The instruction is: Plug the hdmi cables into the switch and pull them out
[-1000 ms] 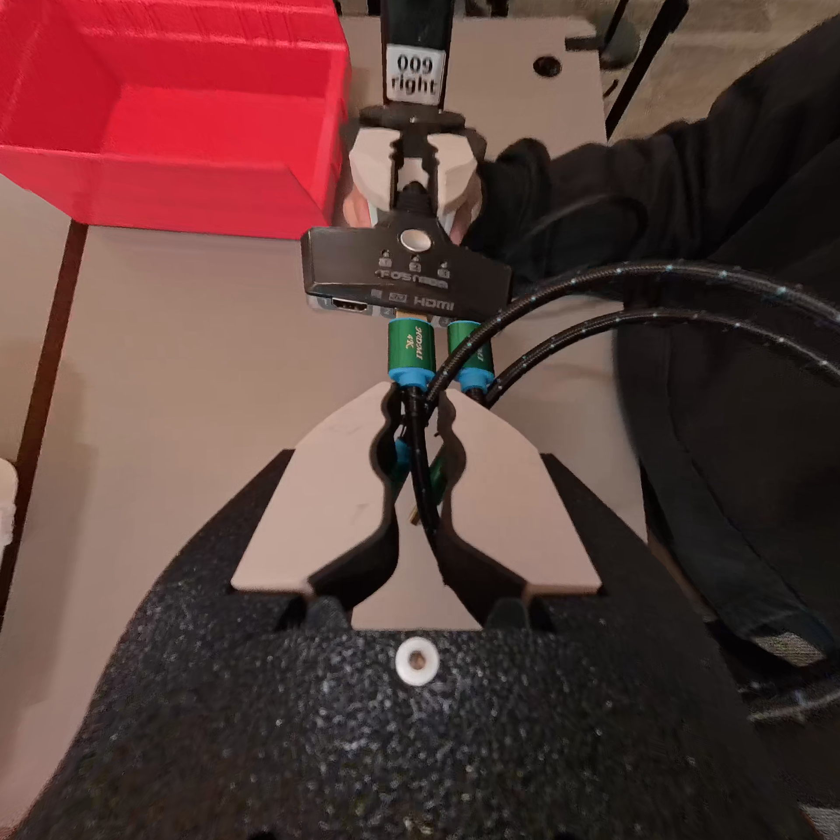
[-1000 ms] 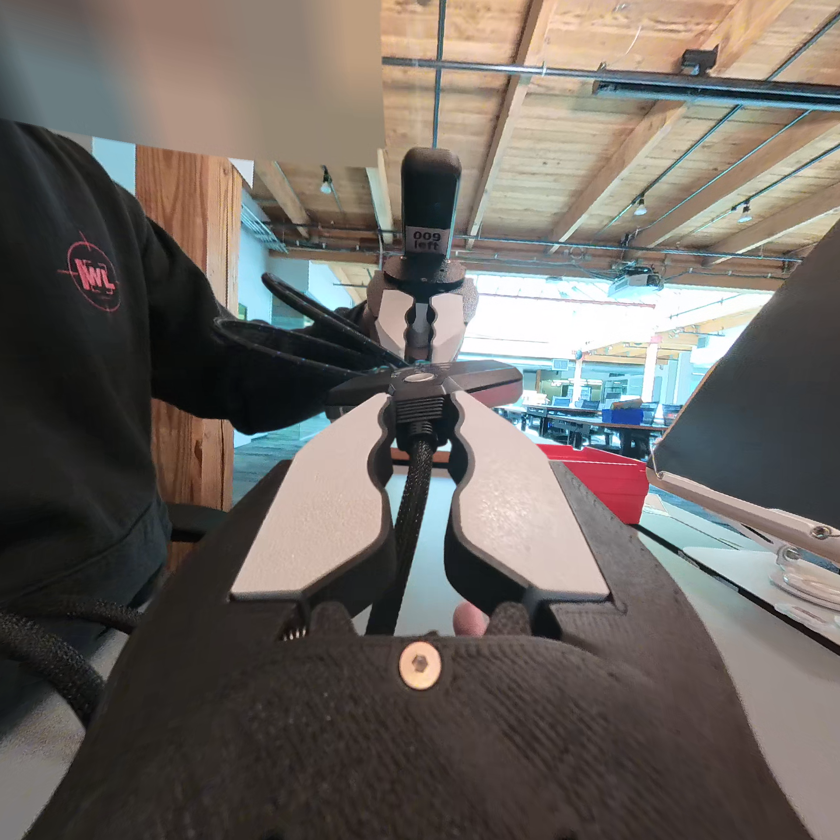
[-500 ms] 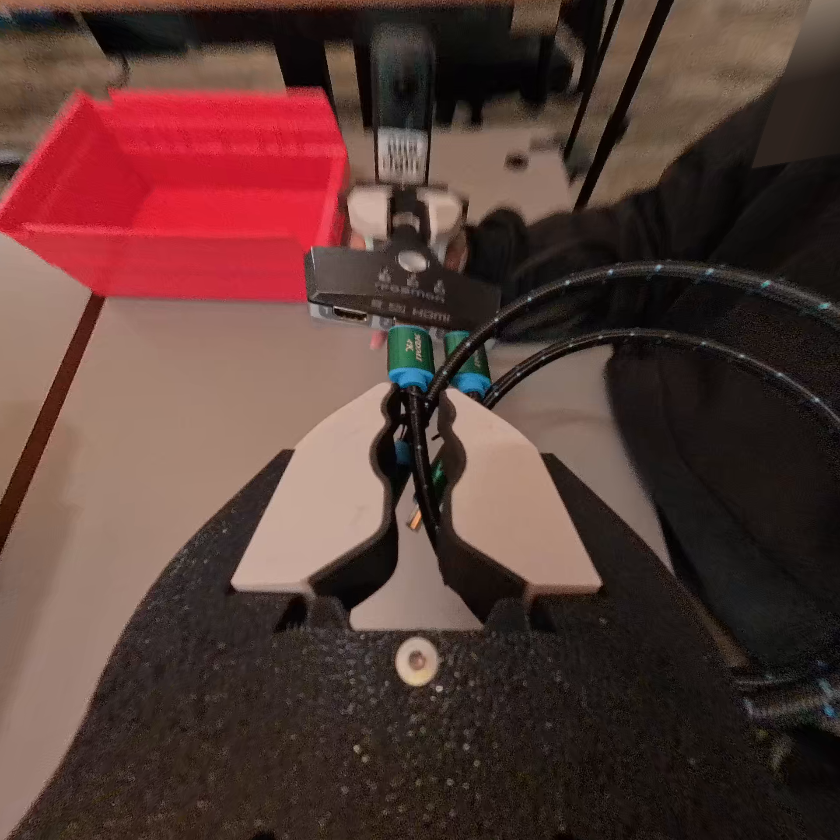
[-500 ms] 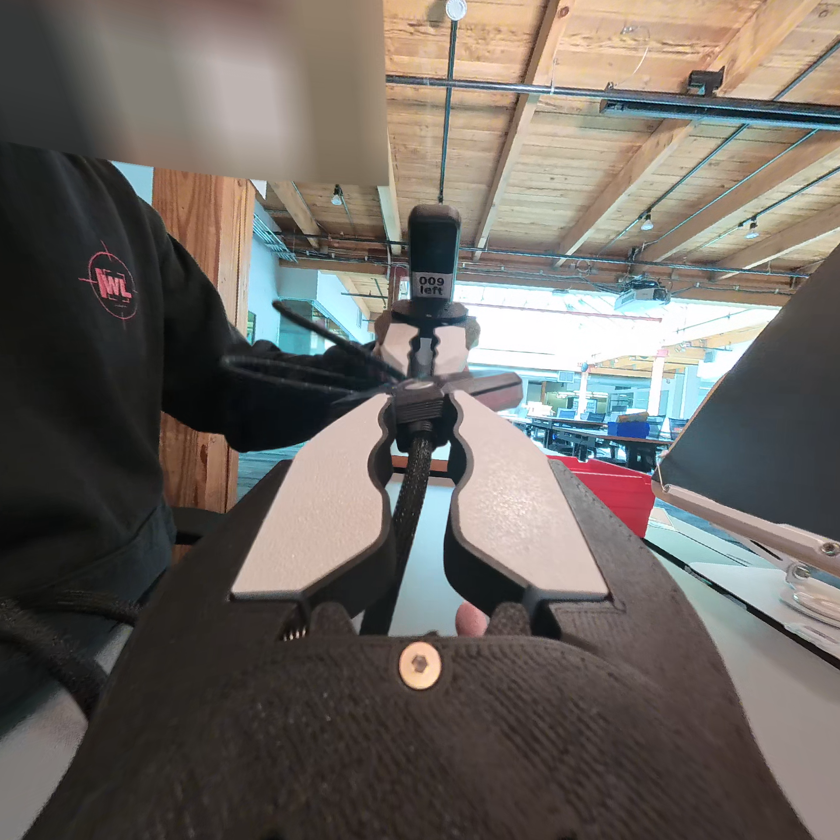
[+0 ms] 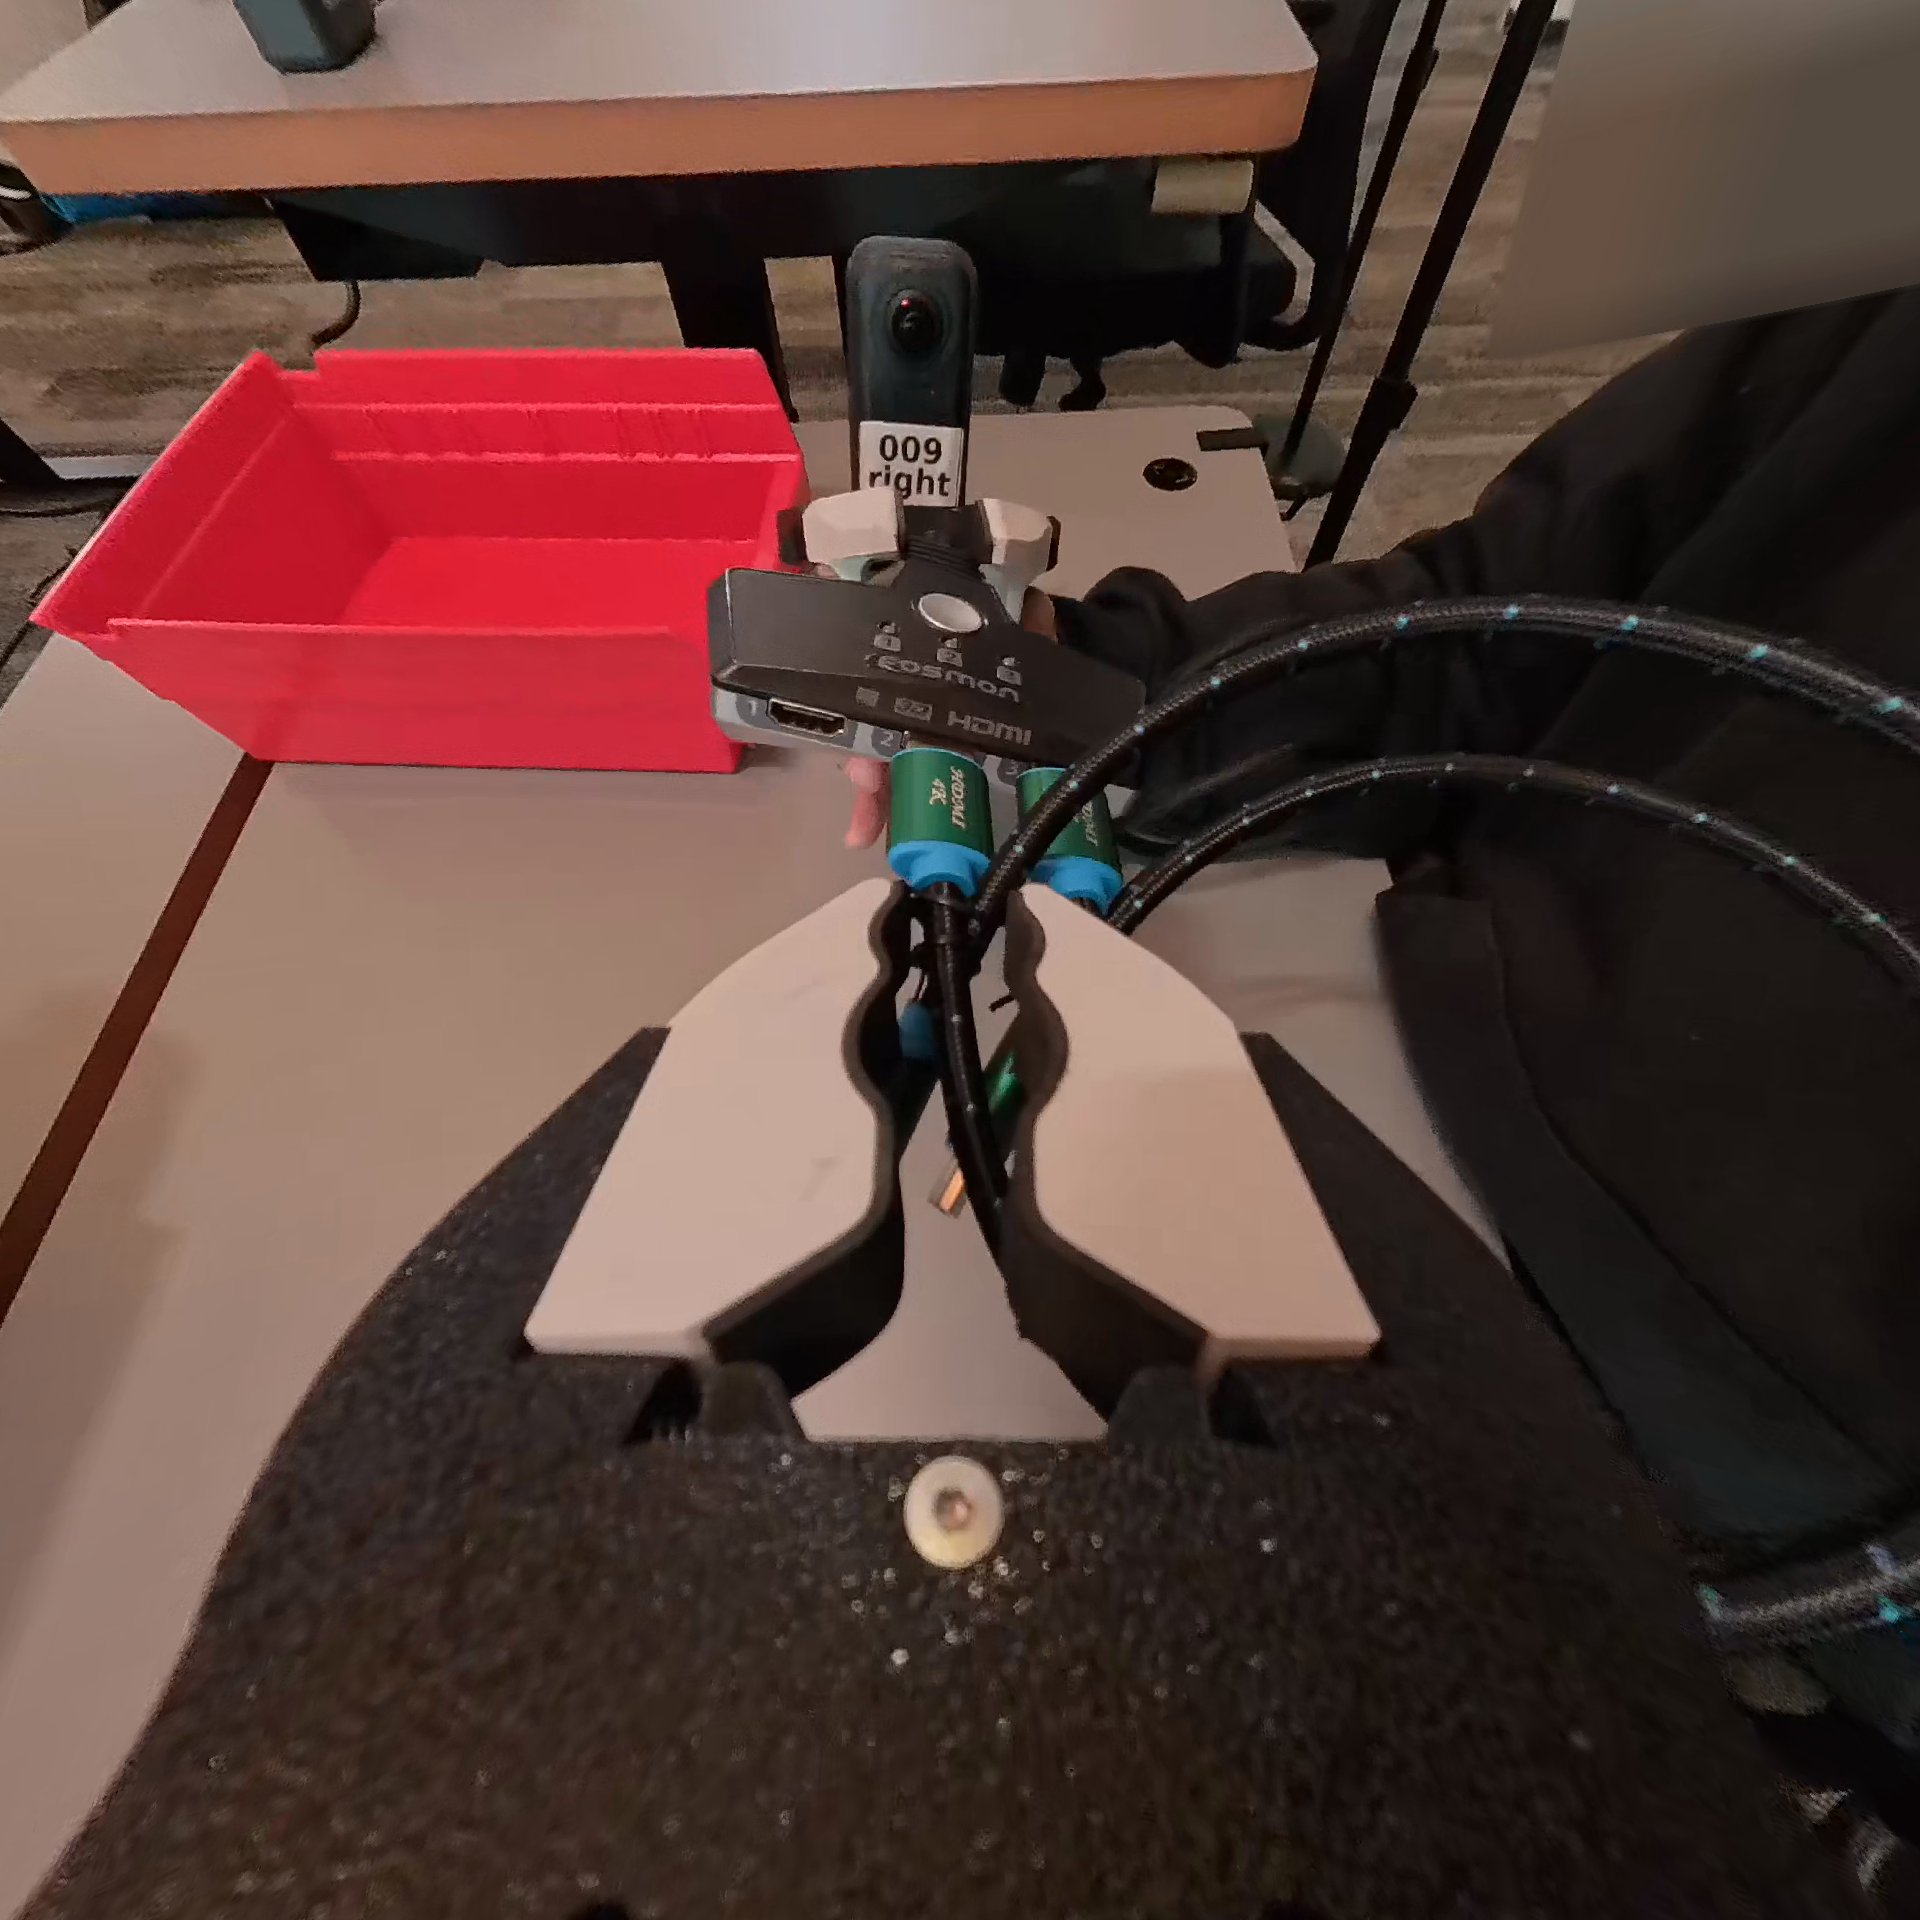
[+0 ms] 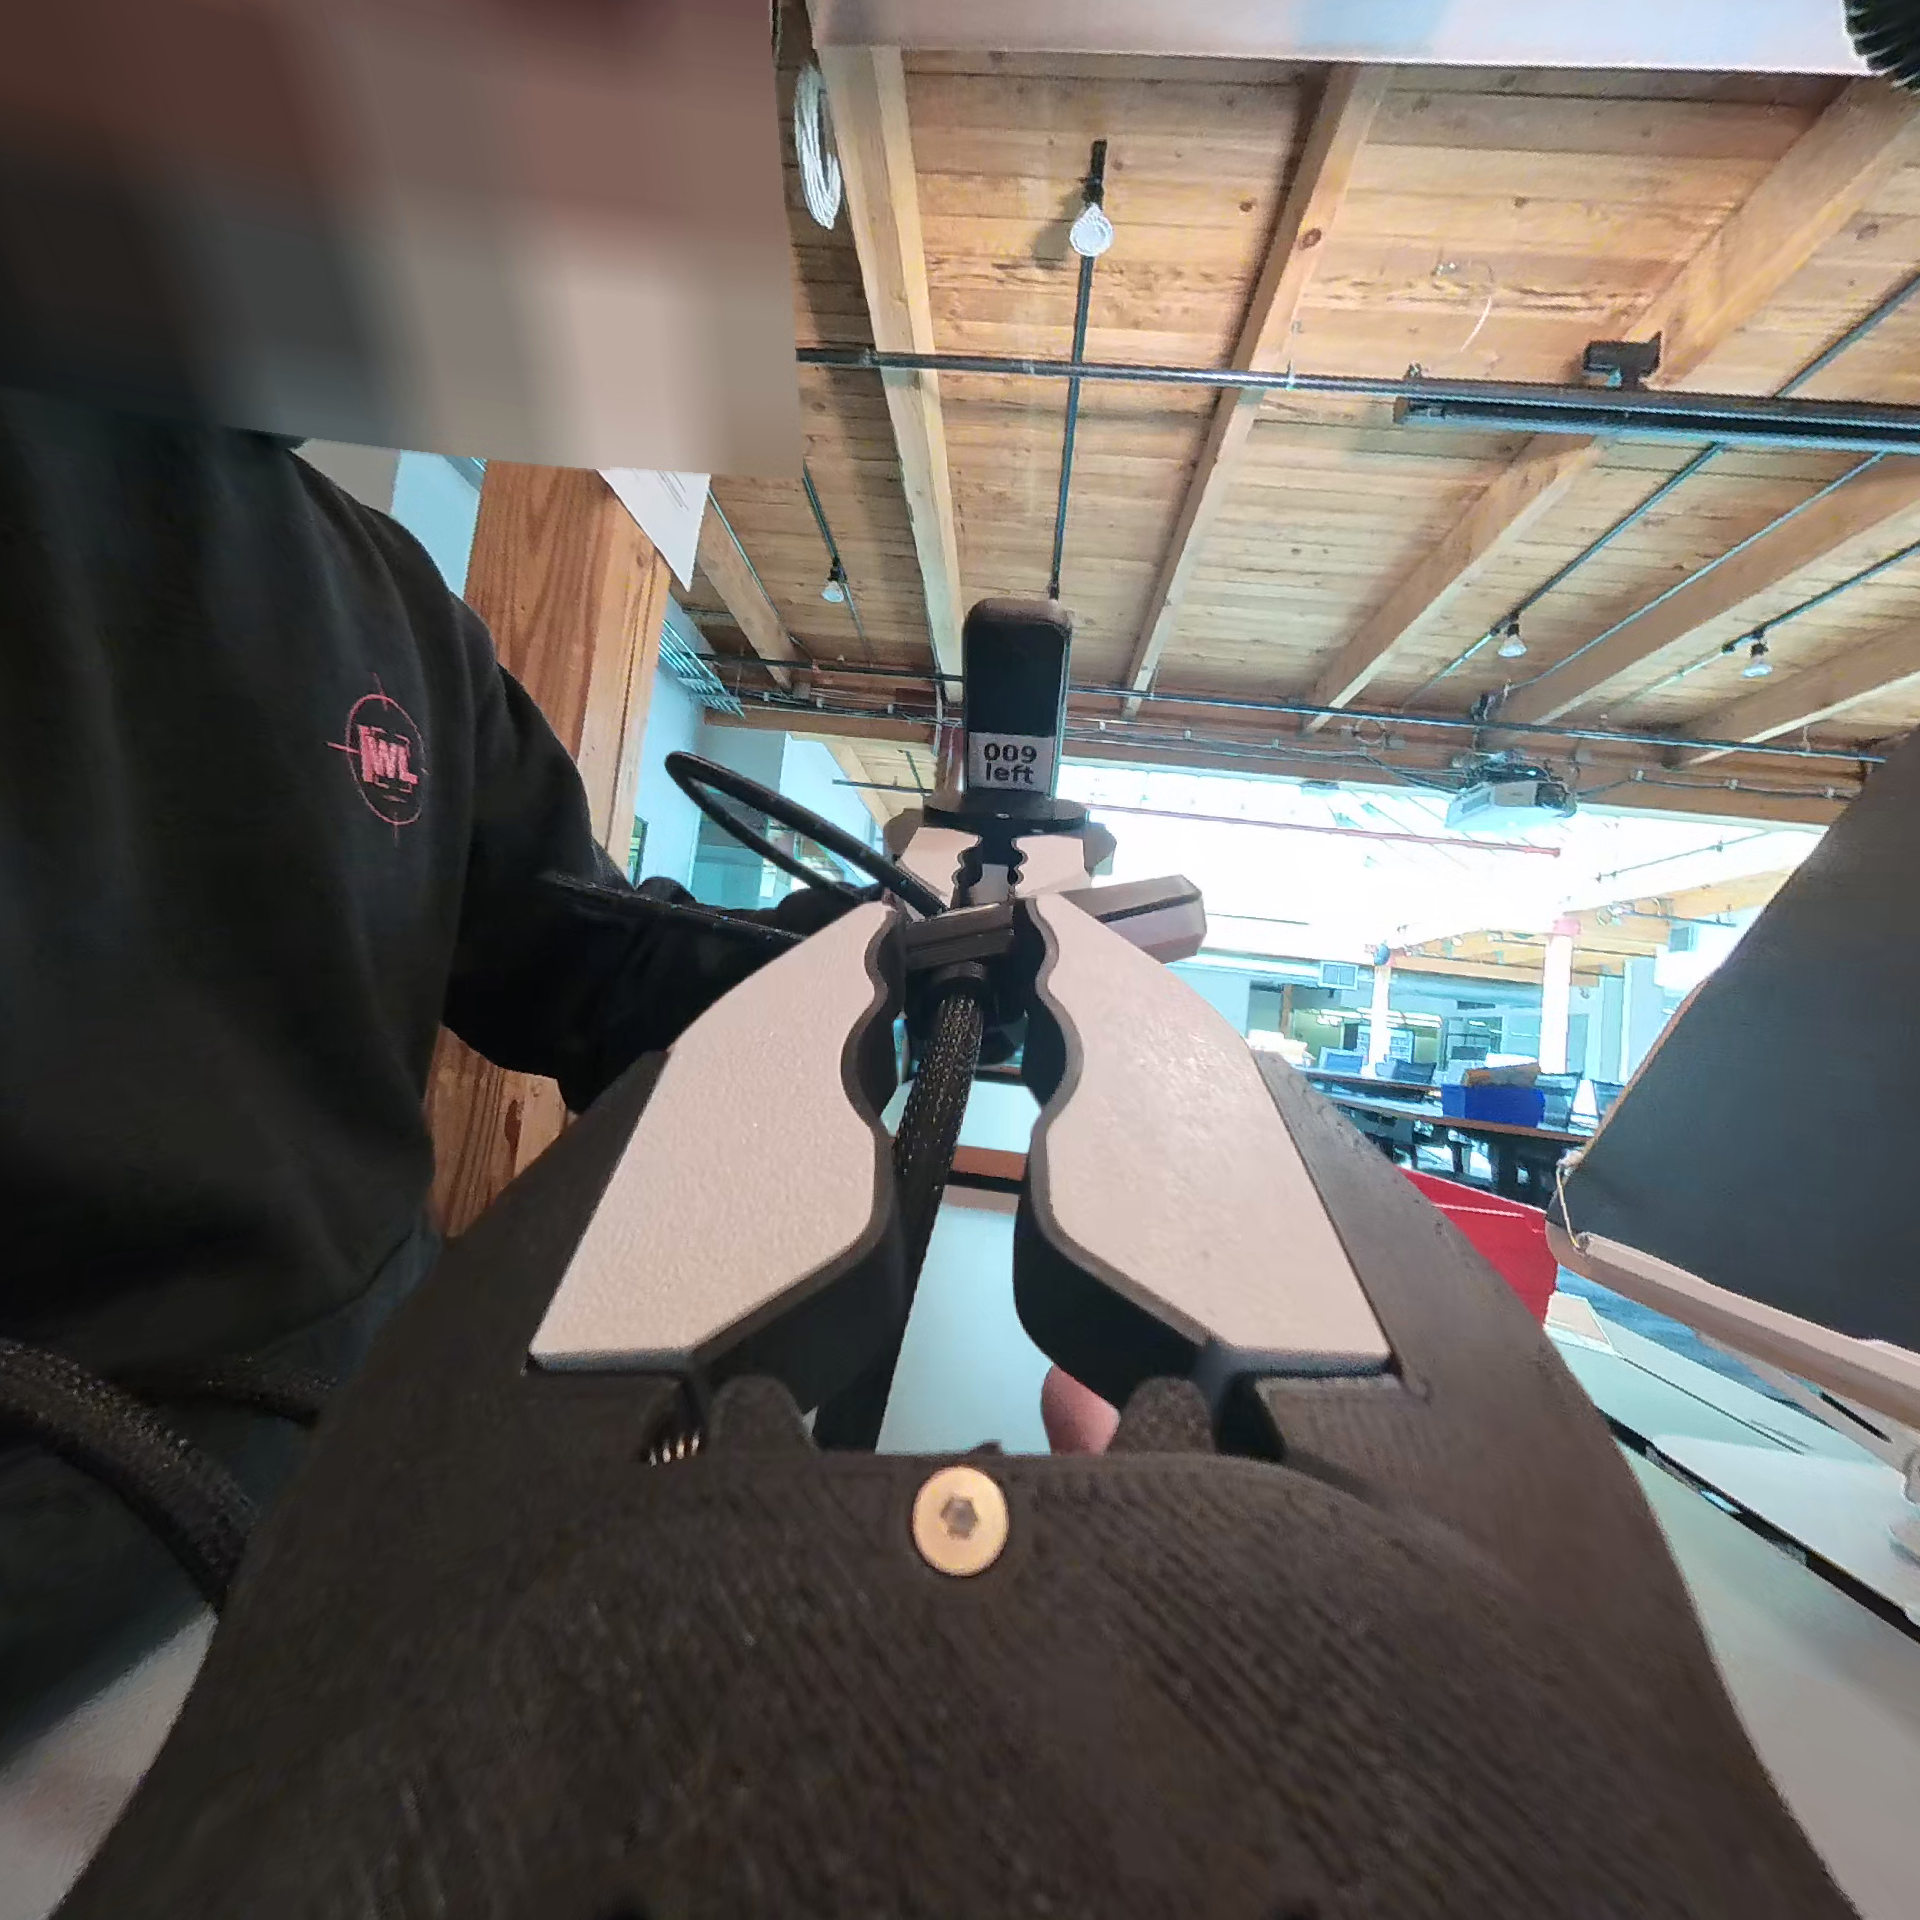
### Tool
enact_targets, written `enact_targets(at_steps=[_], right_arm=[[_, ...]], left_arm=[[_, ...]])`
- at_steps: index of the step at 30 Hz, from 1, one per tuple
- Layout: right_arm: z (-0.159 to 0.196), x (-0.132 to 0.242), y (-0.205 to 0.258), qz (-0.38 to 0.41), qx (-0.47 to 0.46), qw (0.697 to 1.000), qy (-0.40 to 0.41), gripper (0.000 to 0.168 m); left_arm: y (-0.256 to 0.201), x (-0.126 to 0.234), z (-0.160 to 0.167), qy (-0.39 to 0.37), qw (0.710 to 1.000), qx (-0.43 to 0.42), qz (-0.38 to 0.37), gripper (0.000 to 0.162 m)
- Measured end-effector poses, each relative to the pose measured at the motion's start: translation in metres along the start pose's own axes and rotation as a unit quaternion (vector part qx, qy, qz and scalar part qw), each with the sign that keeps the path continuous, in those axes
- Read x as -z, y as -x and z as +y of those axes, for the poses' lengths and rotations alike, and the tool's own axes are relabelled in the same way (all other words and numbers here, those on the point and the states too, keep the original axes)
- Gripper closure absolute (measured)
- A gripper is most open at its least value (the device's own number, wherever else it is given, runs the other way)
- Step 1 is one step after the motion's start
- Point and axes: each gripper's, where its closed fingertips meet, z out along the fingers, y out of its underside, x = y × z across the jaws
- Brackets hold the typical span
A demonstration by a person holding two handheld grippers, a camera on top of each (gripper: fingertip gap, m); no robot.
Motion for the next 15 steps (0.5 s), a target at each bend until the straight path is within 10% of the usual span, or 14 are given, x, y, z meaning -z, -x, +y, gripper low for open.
enact_targets(at_steps=[15], right_arm=[[-0.0037,0.0016,0.0001,0.003,0.007,1.000,-0.008,0.157]], left_arm=[[0.0018,0.0001,0.0094,0.035,0.999,0.009,-0.023,0.147]])
